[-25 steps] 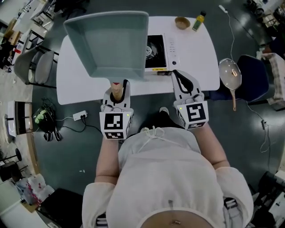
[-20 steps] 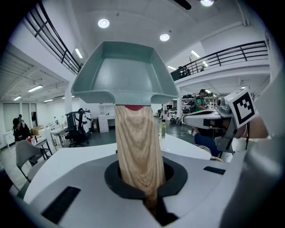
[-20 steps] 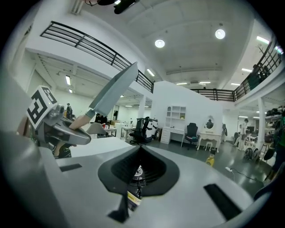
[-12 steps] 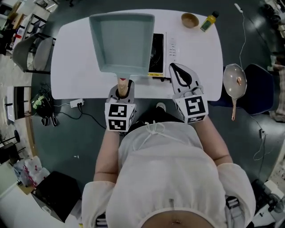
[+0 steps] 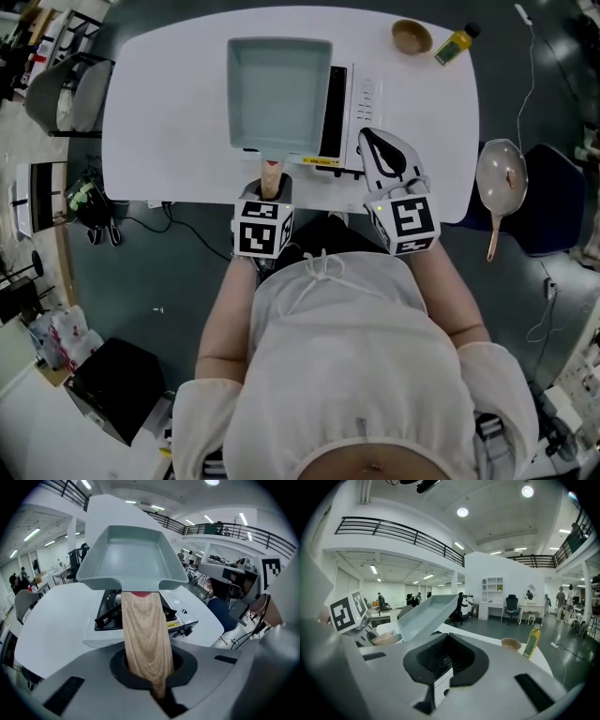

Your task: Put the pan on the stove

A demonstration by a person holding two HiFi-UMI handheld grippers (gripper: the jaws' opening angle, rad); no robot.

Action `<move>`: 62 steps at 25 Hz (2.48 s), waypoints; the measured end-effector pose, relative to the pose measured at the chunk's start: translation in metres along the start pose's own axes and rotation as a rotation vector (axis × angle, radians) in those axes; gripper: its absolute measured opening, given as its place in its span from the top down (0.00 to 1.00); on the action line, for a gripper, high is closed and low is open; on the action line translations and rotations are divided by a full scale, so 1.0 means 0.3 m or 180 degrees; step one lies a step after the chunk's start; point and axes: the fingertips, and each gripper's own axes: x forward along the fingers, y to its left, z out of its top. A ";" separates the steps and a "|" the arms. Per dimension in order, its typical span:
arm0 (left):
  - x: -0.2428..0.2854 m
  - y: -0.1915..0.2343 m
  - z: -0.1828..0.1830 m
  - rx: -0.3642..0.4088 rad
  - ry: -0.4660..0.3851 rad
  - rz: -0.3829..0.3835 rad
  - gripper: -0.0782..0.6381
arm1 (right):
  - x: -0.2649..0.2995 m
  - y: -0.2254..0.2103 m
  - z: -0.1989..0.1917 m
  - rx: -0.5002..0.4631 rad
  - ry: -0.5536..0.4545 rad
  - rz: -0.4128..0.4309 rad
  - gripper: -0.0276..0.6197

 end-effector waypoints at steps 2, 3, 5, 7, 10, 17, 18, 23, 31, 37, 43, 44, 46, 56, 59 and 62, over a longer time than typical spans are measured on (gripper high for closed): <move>0.018 -0.005 -0.020 -0.0150 0.0160 -0.0042 0.86 | 0.009 -0.020 -0.012 0.0044 0.0032 0.0013 0.95; 0.025 -0.007 -0.032 -0.0211 0.0233 -0.0048 0.86 | 0.013 -0.027 -0.018 0.0065 0.0047 0.0026 0.95; 0.040 -0.003 -0.049 -0.0290 0.0369 -0.0021 0.86 | 0.027 -0.040 -0.025 0.0091 0.0063 0.0054 0.95; 0.060 0.003 -0.061 -0.0315 0.0509 0.0024 0.86 | 0.043 -0.054 -0.032 0.0100 0.0072 0.0073 0.95; 0.082 0.010 -0.079 -0.0273 0.0722 0.0087 0.86 | 0.063 -0.067 -0.045 0.0121 0.0096 0.0106 0.95; 0.113 -0.011 -0.111 -0.0380 0.1058 0.0003 0.86 | 0.084 -0.106 -0.075 0.0103 0.0164 0.0153 0.95; 0.112 -0.010 -0.111 -0.0376 0.1086 -0.0001 0.86 | 0.084 -0.115 -0.077 0.0114 0.0165 0.0147 0.95; 0.101 -0.021 -0.106 -0.0458 0.1262 -0.0149 0.86 | 0.080 -0.147 -0.097 0.0154 0.0196 0.0120 0.95; 0.074 -0.025 -0.106 -0.0464 0.1620 -0.0224 0.86 | 0.065 -0.167 -0.125 0.0204 0.0254 0.0104 0.95; 0.073 -0.034 -0.100 -0.0598 0.1701 -0.0341 0.85 | 0.055 -0.155 -0.137 0.0206 0.0280 0.0099 0.95; 0.076 -0.076 -0.070 -0.0735 0.1555 -0.0616 0.67 | 0.046 -0.145 -0.159 0.0226 0.0340 0.0068 0.95; 0.074 -0.083 -0.065 -0.0751 0.1530 -0.0655 0.63 | 0.045 -0.141 -0.159 0.0224 0.0349 0.0060 0.95; 0.068 -0.093 -0.049 -0.0748 0.1445 -0.0710 0.53 | 0.042 -0.133 -0.159 0.0214 0.0361 0.0041 0.95; -0.002 -0.062 0.018 -0.0483 0.1041 -0.0618 0.45 | 0.010 -0.084 -0.089 0.0117 0.0300 -0.0268 0.95; -0.042 -0.044 0.083 -0.0291 0.0745 -0.0477 0.45 | -0.006 -0.053 -0.061 0.0106 0.0277 -0.0393 0.95; -0.084 -0.041 0.139 -0.0040 0.0500 -0.0467 0.45 | -0.033 -0.010 -0.051 0.0098 0.0259 -0.0524 0.95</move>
